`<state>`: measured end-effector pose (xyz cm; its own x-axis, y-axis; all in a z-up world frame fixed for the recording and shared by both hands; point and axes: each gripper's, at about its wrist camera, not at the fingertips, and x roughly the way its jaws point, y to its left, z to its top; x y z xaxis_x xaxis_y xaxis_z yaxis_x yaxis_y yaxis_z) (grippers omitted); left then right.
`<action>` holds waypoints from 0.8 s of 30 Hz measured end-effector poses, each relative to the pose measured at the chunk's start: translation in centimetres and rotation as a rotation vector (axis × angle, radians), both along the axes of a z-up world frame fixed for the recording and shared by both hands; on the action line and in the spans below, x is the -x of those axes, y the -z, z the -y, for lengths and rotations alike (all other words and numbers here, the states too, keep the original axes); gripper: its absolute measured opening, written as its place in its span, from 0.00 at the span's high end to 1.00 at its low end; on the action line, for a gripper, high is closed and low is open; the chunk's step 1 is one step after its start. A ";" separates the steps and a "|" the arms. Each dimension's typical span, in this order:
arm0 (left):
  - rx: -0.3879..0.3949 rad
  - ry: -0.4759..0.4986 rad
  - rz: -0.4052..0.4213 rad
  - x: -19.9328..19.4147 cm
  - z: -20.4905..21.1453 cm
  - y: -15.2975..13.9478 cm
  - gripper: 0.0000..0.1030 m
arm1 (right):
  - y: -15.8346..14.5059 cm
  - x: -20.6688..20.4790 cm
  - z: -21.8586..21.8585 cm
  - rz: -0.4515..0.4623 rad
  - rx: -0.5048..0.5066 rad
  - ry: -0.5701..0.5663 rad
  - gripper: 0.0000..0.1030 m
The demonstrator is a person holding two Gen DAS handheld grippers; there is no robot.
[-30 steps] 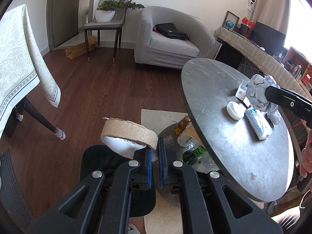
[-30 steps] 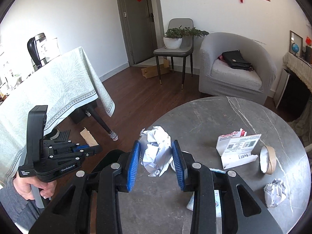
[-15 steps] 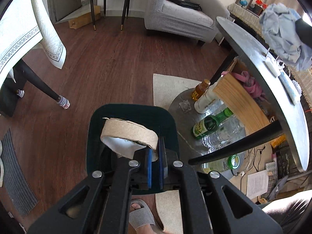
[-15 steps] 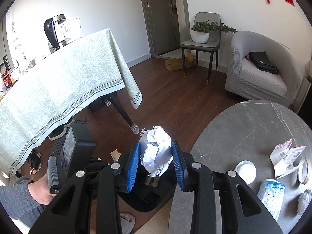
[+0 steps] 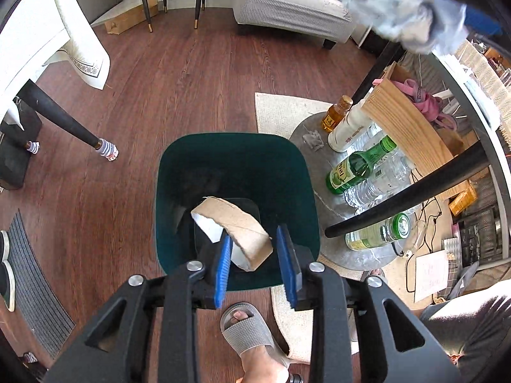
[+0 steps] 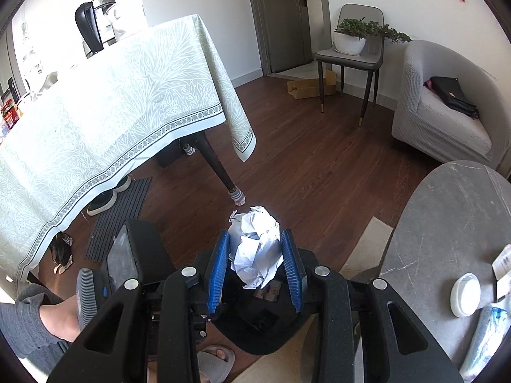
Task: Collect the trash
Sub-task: 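Carry both items to the green bin while the left tool releases the tape roll, then open the right tool over the green bin to drop the crumpled paper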
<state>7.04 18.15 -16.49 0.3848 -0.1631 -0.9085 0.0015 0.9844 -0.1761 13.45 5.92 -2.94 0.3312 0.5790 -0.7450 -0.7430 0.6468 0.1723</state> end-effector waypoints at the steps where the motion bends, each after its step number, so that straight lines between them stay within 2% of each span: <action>1: 0.008 -0.004 -0.002 0.2 -0.3 -0.1 0.62 | 0.2 0.1 -0.3 -0.005 0.003 -0.003 0.67; 3: 0.022 -0.006 -0.025 0.2 -0.8 0.1 0.52 | 0.4 0.2 -0.9 -0.001 0.013 -0.012 0.67; 9: -0.017 -0.019 -0.114 0.0 -1.5 2.5 0.47 | 0.9 0.1 -1.9 -0.018 0.018 -0.010 0.67; 11: -0.052 -0.023 -0.152 -0.2 -1.6 3.2 0.40 | 1.3 0.1 -2.3 -0.025 0.033 -0.011 0.67; 15: -0.122 -0.010 -0.182 -0.2 -1.6 4.1 0.38 | 2.2 -0.2 -2.8 -0.040 0.063 -0.005 0.67; 18: -0.148 -0.016 -0.148 0.0 -1.8 3.7 0.40 | 3.0 -0.6 -2.9 -0.064 0.082 0.004 0.67; 24: -0.104 -0.063 -0.059 0.1 -3.6 0.8 0.53 | 4.7 -0.6 -3.3 -0.105 0.111 -0.008 0.67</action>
